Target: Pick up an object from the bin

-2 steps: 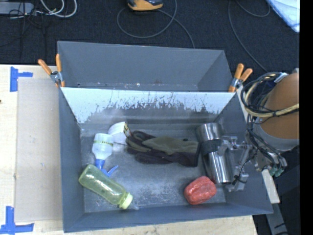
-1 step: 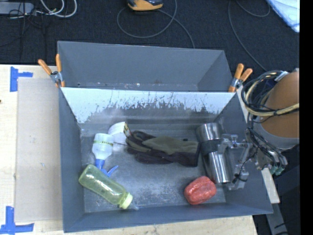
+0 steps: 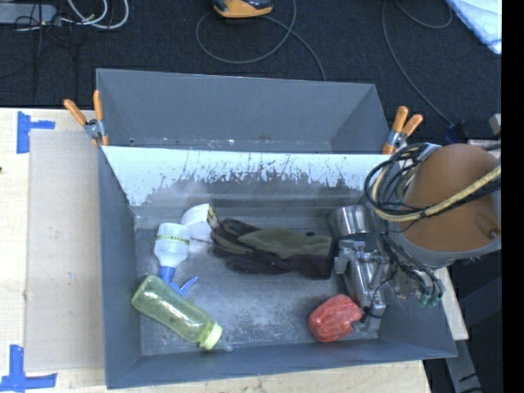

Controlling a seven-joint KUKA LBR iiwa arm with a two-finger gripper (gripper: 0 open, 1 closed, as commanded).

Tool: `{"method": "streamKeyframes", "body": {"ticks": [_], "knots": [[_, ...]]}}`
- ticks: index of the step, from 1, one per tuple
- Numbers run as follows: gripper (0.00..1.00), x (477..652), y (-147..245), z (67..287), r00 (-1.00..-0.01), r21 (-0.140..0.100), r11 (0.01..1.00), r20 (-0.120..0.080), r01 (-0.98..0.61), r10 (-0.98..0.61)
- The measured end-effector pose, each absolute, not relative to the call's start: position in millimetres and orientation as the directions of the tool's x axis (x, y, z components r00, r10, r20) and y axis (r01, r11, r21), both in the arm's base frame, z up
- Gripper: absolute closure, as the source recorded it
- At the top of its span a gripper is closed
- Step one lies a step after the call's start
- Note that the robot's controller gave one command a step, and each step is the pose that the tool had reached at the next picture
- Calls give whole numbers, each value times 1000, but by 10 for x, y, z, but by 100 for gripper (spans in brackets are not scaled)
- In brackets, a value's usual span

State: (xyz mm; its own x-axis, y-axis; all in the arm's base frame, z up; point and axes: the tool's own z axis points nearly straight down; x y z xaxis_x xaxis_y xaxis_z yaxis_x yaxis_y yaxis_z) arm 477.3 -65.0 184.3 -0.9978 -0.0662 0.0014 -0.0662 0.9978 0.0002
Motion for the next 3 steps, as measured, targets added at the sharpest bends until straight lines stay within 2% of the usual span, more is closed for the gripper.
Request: {"method": "streamKeyframes", "body": {"ticks": [1, 2, 3], "knots": [[0, 4868, -468, 1275, -997, 2, 997, 2, -78, -78], [0, 4823, -434, 952, -977, 3, 977, 7, -212, -212], [100, 4818, -490, 732, -759, 10, 759, 3, -651, -651]]}}
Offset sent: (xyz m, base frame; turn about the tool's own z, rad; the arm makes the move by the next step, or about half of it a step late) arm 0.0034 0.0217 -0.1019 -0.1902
